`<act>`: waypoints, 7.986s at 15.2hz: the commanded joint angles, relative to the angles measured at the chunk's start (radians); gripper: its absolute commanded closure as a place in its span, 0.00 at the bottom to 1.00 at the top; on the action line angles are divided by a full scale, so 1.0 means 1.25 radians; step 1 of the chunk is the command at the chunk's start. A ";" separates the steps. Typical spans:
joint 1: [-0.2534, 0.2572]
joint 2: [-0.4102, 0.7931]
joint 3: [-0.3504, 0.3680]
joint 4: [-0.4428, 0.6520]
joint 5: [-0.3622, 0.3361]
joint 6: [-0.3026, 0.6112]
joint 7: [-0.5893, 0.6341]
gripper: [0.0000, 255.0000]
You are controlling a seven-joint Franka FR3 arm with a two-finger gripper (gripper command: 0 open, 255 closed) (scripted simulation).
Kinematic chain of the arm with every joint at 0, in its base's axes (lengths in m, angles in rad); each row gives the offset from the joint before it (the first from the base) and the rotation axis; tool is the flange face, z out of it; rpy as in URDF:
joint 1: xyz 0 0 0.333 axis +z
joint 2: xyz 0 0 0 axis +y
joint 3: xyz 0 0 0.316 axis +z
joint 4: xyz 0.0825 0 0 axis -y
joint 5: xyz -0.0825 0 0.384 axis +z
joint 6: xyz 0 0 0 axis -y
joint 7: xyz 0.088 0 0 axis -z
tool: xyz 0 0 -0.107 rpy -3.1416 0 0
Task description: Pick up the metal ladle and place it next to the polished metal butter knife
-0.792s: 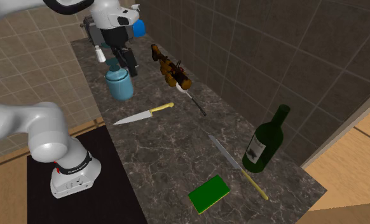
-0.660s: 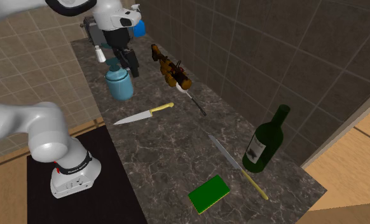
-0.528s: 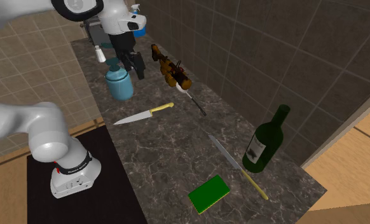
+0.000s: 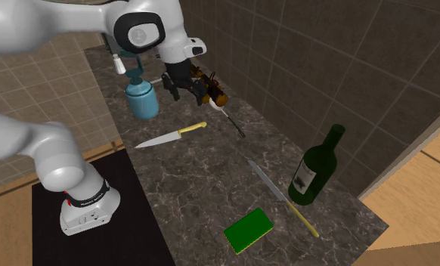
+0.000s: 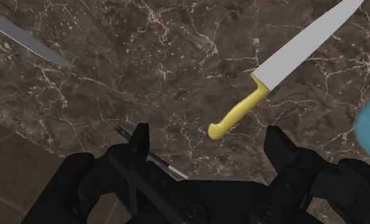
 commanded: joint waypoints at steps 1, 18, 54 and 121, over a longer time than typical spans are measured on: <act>0.017 0.058 -0.028 0.017 0.000 0.046 -0.090 0.00; 0.107 0.546 -0.078 0.261 0.158 0.270 -0.784 0.00; 0.105 0.581 -0.065 0.303 0.168 0.260 -0.828 1.00; 0.418 0.255 0.392 -0.129 0.121 0.370 -0.041 1.00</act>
